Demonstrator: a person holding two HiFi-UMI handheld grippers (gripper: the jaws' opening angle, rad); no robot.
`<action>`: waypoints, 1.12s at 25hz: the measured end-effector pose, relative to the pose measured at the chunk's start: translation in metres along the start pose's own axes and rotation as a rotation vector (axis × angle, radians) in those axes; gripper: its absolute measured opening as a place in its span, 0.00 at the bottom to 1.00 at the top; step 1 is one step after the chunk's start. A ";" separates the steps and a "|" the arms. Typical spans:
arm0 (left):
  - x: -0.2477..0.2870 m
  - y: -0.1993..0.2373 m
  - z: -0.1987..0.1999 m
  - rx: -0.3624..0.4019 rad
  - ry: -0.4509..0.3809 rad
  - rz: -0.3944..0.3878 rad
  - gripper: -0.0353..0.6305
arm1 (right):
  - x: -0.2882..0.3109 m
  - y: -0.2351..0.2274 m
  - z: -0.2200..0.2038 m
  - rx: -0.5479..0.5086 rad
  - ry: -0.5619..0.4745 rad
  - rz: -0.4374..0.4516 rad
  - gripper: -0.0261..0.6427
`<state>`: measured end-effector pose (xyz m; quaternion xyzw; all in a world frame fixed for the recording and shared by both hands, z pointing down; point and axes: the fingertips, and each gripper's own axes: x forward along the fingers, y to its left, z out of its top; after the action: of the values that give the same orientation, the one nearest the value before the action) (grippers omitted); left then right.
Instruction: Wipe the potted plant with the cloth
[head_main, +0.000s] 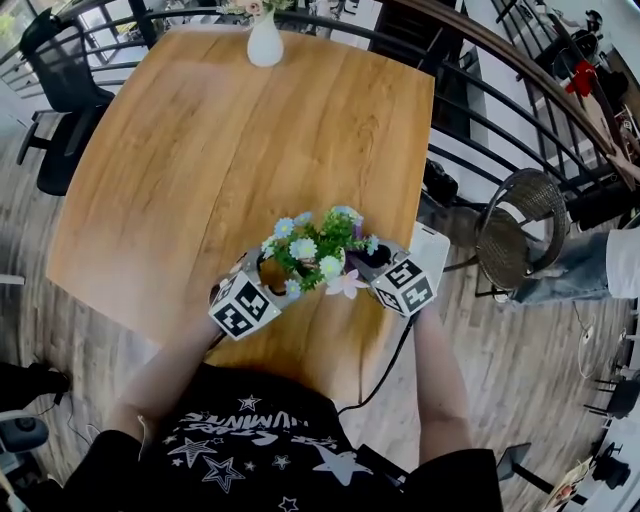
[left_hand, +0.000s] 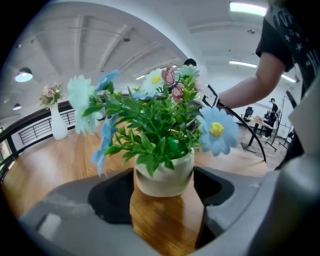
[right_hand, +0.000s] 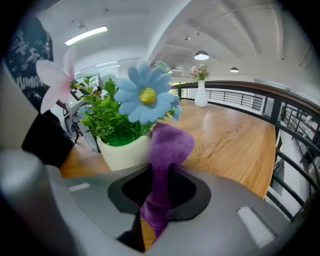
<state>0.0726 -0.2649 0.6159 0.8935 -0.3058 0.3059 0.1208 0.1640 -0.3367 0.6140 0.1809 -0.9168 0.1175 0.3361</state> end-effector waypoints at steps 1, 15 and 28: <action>0.000 -0.001 0.000 0.008 0.002 -0.001 0.63 | 0.001 0.004 0.000 -0.022 0.002 0.008 0.16; -0.001 -0.002 0.000 0.002 0.006 0.001 0.61 | -0.012 0.028 -0.007 0.027 -0.028 -0.036 0.15; -0.003 -0.004 -0.002 -0.036 0.008 0.042 0.61 | -0.017 0.071 -0.017 0.226 -0.077 -0.123 0.15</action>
<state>0.0727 -0.2594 0.6151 0.8834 -0.3293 0.3062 0.1317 0.1565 -0.2628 0.6087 0.2779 -0.8972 0.1919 0.2846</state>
